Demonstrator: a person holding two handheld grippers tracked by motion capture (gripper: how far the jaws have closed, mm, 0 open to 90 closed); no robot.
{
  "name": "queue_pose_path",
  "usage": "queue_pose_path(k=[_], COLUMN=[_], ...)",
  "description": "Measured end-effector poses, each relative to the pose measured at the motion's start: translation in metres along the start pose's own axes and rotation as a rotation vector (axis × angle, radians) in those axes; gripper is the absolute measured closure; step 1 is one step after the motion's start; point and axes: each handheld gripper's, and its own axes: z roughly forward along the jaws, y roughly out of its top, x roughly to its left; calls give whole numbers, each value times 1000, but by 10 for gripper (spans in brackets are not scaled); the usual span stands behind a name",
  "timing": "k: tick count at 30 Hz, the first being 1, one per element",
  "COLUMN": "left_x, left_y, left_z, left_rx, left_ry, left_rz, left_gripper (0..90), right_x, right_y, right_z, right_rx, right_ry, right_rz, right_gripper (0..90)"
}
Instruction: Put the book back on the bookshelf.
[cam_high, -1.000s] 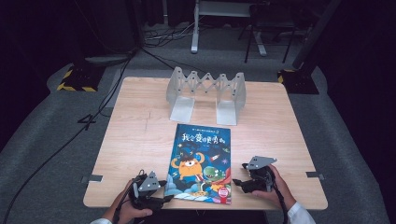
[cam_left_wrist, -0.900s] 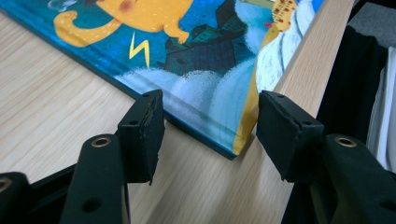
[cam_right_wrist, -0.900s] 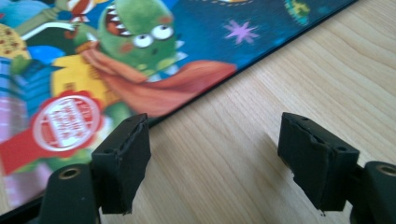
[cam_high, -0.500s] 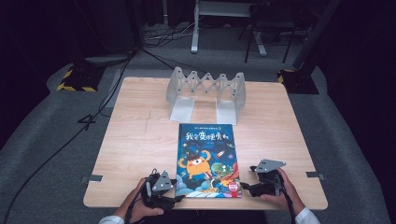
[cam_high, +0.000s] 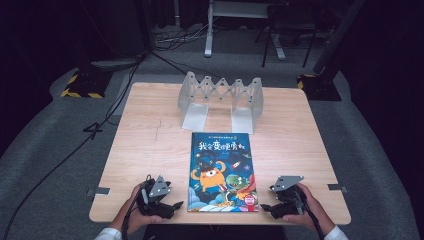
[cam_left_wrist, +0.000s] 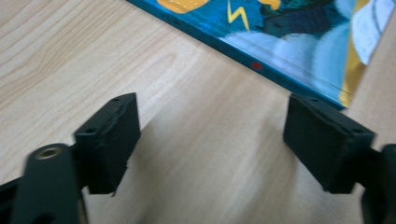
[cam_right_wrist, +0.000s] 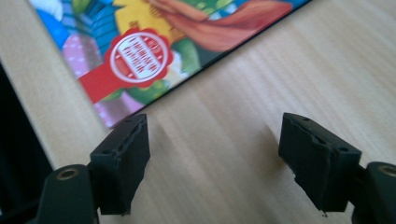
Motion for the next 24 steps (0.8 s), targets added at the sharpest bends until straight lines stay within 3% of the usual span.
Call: queue_pose_path(k=[1, 2, 3, 4, 6, 8, 12, 14, 22, 24], left_x=[2, 2, 3, 3, 4, 4, 3, 1, -3, -3], left_y=[3, 3, 5, 5, 9, 11, 13, 13, 16, 16], left_z=[3, 3, 5, 5, 9, 10, 12, 13, 15, 15], left_rx=[-2, -2, -3, -3, -1, -2, 0, -1, -2, -2], left_ry=[7, 7, 4, 4, 10, 12, 20, 27, 31, 30], left_rz=[-9, -9, -7, -7, -15, -16, -16, -25, -30, -29], left_gripper=[175, 175, 175, 176, 176, 176, 176, 176, 177, 178], right_x=[3, 3, 6, 6, 11, 13, 21, 24, 33, 34], right_y=[4, 4, 9, 9, 17, 19, 30, 34, 42, 44], right_z=[0, 0, 0, 0, 0, 0, 0, 0, 2, 3], right_rx=[35, 35, 78, 78, 159, 184, 267, 294, 356, 357], right_ry=[-1, -1, -3, -3, -4, -1, 16, 25, 45, 47], right_rz=[-2, -2, 8, 8, 9, 8, -24, -46, -109, -106], right_gripper=[254, 254, 258, 258, 278, 290, 448, 530, 614, 677])
